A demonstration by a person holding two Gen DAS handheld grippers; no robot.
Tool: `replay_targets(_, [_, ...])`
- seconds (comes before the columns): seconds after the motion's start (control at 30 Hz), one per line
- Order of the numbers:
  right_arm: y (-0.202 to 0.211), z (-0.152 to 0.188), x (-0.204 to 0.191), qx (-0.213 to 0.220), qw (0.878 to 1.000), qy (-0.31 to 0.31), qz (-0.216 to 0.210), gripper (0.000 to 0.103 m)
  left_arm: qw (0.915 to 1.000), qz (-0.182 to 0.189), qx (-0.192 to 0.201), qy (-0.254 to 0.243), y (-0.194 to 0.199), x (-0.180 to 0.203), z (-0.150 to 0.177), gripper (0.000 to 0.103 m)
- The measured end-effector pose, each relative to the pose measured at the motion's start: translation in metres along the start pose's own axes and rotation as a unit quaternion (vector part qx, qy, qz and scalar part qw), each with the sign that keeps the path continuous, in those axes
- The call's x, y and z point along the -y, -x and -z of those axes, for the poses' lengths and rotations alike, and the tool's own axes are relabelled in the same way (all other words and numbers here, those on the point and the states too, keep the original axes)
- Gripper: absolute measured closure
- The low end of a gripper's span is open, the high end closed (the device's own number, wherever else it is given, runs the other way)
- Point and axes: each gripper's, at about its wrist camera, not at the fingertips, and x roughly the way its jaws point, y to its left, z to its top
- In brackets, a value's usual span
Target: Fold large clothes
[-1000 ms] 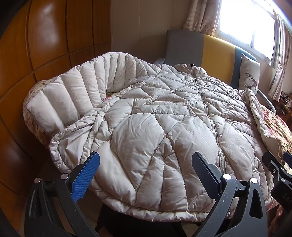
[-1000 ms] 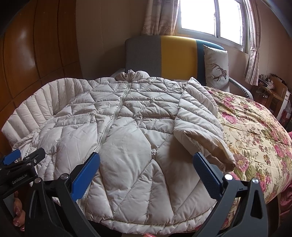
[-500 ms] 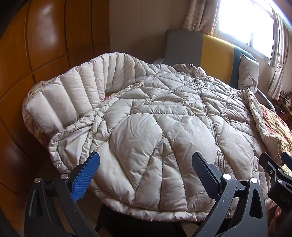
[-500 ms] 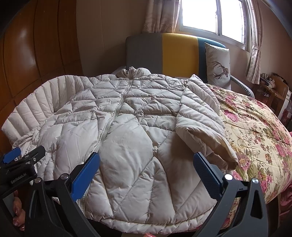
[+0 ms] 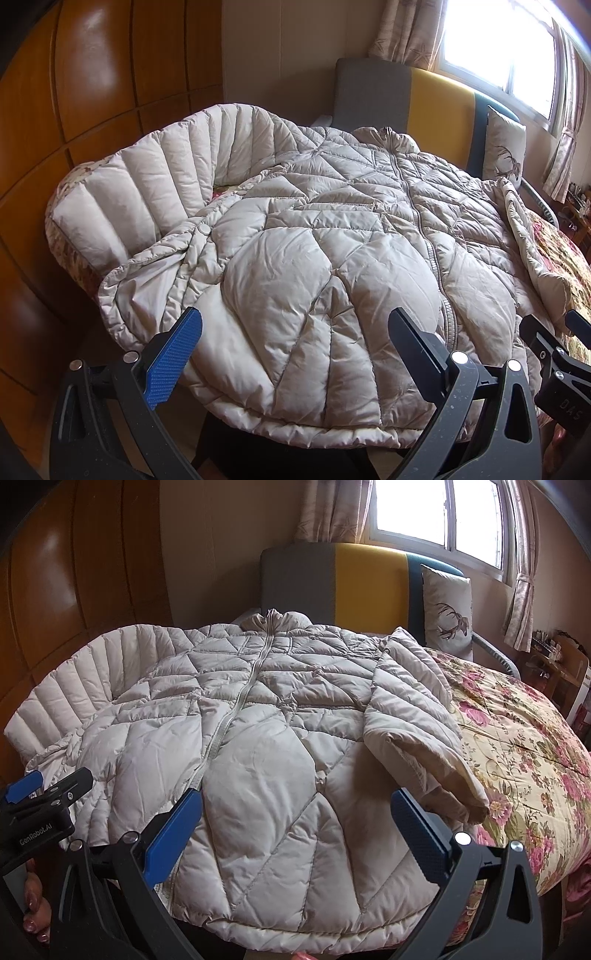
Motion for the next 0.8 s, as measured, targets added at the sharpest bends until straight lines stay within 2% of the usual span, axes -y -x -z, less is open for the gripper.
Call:
replay_targets(0.1, [-0.011,0.000,0.002,-0.024,1.000,0.009,-0.003,0.002,1.0000,-0.003,-0.001,-0.001,-0.002,-0.001,0.000,0.003])
replay_targets(0.27, [-0.029,-0.004,0.018,-0.044,0.999,-0.004,-0.003,0.002,0.9998,-0.002,0.019,-0.007,0.003,-0.001,-0.002,0.003])
replay_targets(0.43, [-0.053,-0.013,0.046,-0.070,0.997,-0.010,0.023,0.002,0.9995,0.009,0.024,-0.017,0.005,0.002,-0.003,0.003])
replay_targets(0.5, [-0.057,-0.017,0.060,-0.074,0.996,-0.011,0.046,0.002,0.9995,0.013,0.021,-0.017,0.003,0.001,-0.003,0.003])
replay_targets(0.63, [-0.049,-0.035,0.105,-0.029,0.994,-0.035,0.097,0.002,0.9996,0.013,0.019,-0.015,0.000,0.000,-0.003,0.003])
replay_targets(0.7, [-0.048,-0.047,0.133,-0.014,0.990,-0.045,0.135,0.002,0.9997,0.013,0.017,-0.013,-0.001,0.000,-0.003,0.003])
replay_targets(0.8, [-0.054,-0.059,0.182,-0.016,0.979,-0.070,0.193,0.002,0.9997,0.014,0.013,-0.013,-0.003,-0.001,-0.003,0.003])
